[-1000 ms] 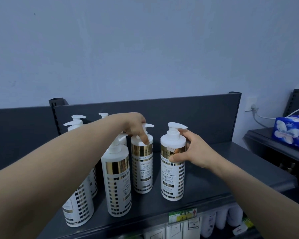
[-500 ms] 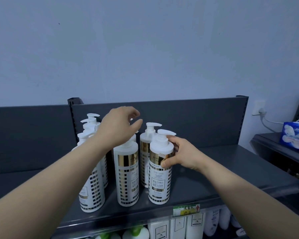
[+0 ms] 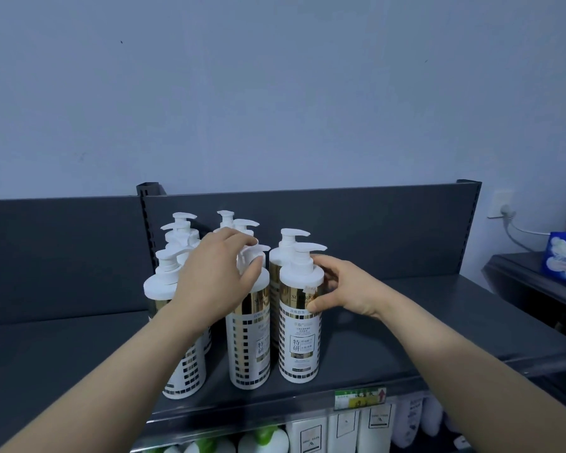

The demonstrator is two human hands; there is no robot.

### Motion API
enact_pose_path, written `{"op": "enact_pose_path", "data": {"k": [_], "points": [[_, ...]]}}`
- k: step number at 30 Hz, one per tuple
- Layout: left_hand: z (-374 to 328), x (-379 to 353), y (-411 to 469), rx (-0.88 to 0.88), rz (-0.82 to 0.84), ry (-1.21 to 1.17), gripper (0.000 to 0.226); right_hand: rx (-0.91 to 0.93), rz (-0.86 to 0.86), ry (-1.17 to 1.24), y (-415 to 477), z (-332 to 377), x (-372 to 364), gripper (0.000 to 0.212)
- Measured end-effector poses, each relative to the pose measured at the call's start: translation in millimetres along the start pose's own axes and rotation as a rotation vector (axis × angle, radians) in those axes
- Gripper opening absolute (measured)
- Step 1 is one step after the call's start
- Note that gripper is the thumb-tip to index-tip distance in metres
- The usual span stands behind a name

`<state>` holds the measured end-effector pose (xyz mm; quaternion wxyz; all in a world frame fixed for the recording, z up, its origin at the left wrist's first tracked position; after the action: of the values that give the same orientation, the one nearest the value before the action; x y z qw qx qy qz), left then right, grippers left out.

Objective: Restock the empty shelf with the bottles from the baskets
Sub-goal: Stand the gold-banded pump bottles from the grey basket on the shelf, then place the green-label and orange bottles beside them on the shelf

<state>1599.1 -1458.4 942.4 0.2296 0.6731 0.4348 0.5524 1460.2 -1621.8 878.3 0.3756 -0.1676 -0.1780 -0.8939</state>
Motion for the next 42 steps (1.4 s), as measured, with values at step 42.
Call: {"op": "enact_pose_path", "data": {"k": [42], "points": [[-324,-324,-353,-0.441,0.960,-0.462,0.034,-0.812,-0.591,-0.724,-465,-324,155,0.035]]}}
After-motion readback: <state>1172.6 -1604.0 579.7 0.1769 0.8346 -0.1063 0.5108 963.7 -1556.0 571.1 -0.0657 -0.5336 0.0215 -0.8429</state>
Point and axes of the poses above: each hand's wrist, its own y-axis towards the middle knuckle, its own x-axis out of the back of the hand, z = x × y, the point moved 6 cm from there along y, towards the middle knuckle, and after that the axes turned 10 degrees about -z, right-handed, at the moved point
